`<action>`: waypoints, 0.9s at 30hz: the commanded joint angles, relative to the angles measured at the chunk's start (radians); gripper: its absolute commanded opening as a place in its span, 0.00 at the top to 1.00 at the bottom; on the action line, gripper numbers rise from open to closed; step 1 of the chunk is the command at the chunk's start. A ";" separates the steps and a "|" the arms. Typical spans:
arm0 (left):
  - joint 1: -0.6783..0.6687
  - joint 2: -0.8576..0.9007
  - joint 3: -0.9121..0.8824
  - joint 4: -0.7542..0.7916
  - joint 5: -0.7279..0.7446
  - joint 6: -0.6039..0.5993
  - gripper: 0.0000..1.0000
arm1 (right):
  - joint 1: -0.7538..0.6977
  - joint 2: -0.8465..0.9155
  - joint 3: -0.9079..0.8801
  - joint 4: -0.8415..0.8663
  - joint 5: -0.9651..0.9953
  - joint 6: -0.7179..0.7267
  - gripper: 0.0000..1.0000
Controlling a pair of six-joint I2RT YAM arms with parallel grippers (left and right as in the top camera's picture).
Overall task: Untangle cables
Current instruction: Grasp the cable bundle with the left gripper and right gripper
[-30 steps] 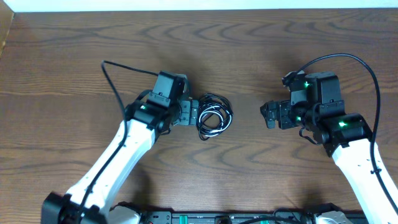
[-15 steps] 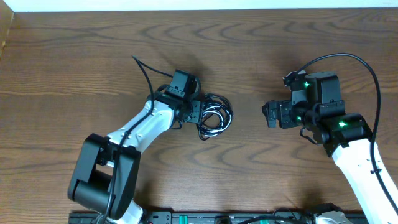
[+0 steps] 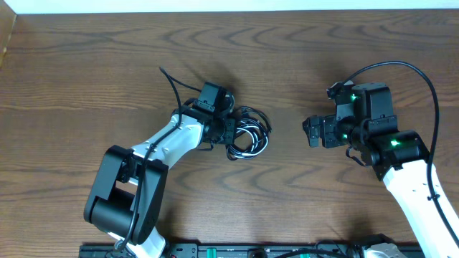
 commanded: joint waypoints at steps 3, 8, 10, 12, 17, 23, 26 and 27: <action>0.000 -0.098 0.044 -0.001 0.177 -0.027 0.93 | 0.004 0.014 0.023 0.027 -0.001 0.005 0.01; 0.002 -0.318 0.053 0.012 0.201 -0.113 0.93 | 0.004 0.053 0.023 0.086 -0.126 0.005 0.01; 0.002 -0.381 0.053 0.010 0.201 -0.149 0.93 | 0.004 0.072 0.023 0.115 -0.161 0.006 0.01; 0.002 -0.423 0.053 0.010 0.202 -0.175 0.93 | 0.004 0.097 0.023 0.148 -0.211 0.006 0.03; 0.002 -0.446 0.053 0.022 0.277 -0.199 0.93 | 0.004 0.146 0.023 0.180 -0.315 0.006 0.04; 0.002 -0.446 0.053 0.089 0.324 -0.261 0.93 | 0.004 0.182 0.023 0.203 -0.462 0.103 0.03; 0.002 -0.446 0.053 0.105 0.325 -0.269 0.93 | 0.004 0.182 0.023 0.207 -0.479 0.216 0.13; 0.002 -0.446 0.053 0.111 0.327 -0.277 0.93 | 0.004 0.182 0.023 0.206 -0.479 0.260 0.23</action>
